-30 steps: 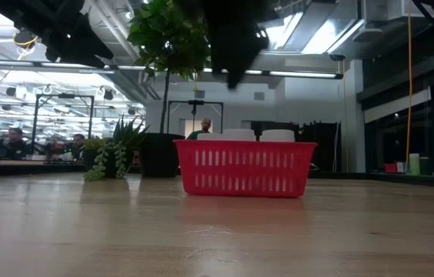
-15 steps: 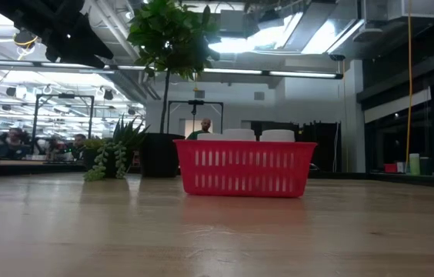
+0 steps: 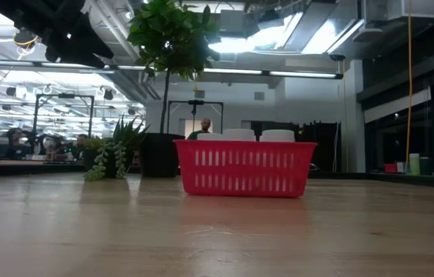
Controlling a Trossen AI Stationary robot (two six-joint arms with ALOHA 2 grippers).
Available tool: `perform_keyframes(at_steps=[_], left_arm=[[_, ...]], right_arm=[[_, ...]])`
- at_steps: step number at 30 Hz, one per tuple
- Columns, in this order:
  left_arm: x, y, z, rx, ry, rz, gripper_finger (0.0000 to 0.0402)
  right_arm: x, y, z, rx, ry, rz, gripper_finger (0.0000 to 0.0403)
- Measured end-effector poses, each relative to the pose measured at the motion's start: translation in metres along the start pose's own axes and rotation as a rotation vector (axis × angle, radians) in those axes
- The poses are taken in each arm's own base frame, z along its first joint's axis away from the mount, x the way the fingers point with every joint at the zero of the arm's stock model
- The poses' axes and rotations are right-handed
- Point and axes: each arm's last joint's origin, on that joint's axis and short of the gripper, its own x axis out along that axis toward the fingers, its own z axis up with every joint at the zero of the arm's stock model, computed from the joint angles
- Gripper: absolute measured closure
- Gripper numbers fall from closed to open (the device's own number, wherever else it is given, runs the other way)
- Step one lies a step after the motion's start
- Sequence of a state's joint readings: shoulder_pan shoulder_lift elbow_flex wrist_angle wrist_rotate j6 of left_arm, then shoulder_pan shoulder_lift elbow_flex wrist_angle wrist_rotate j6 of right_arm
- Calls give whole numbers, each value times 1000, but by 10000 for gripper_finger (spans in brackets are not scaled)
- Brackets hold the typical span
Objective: Pick and place pill bottles into a basket
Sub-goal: Put the white medicine bottle into the red basket
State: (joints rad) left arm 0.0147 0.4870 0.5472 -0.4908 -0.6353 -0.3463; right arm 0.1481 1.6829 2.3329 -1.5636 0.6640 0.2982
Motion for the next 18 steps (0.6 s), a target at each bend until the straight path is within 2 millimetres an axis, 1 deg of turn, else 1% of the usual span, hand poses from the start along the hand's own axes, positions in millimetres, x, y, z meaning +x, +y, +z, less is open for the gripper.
perform_keyframes(at_steps=[2,5,7,10,14,16,18], left_arm=[[0,0,0,-31,-1,0,135],[0,0,0,-37,-1,0,135],[0,0,0,-37,-1,0,135],[0,0,0,-38,-1,0,135],[0,0,0,-97,-1,1,135],[0,0,0,-129,-5,10,135],[0,1,0,-167,-15,31,135]], right_arm=[[-21,-31,-6,21,-45,-14,136],[-55,-75,-21,20,-118,-24,136],[-78,-101,-36,13,-166,16,136],[-112,-132,-62,22,-252,87,136],[-152,-157,-98,74,-370,158,136],[-160,-160,-113,89,-386,219,136],[-155,-156,-122,74,-350,263,136]])
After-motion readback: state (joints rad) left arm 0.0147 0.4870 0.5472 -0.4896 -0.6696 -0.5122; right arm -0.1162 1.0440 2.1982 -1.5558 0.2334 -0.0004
